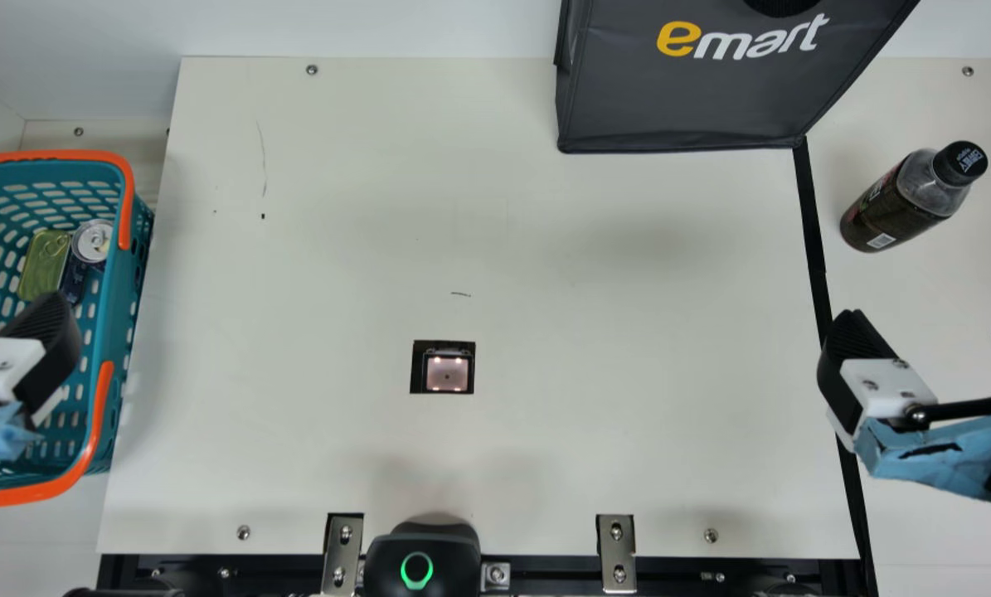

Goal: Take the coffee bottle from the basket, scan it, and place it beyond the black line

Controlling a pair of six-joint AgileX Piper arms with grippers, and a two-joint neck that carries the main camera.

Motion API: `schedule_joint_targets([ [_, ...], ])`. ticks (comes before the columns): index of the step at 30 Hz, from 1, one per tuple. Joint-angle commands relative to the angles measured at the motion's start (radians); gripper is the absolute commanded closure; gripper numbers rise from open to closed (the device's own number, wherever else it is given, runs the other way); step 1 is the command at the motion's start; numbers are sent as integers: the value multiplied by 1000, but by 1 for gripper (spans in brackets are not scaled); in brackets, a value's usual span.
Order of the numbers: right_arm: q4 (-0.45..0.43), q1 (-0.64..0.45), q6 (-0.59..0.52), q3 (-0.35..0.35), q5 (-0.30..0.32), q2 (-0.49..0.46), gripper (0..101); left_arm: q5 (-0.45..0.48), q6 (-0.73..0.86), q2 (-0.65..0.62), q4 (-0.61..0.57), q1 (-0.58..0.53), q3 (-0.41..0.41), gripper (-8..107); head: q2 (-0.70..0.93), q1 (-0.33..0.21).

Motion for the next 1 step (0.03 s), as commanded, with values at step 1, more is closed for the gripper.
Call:
schedule_joint_targets([
  [1,0,0,0,0,0,0,11,0,0,0,0,0,0,9,2,-26],
])
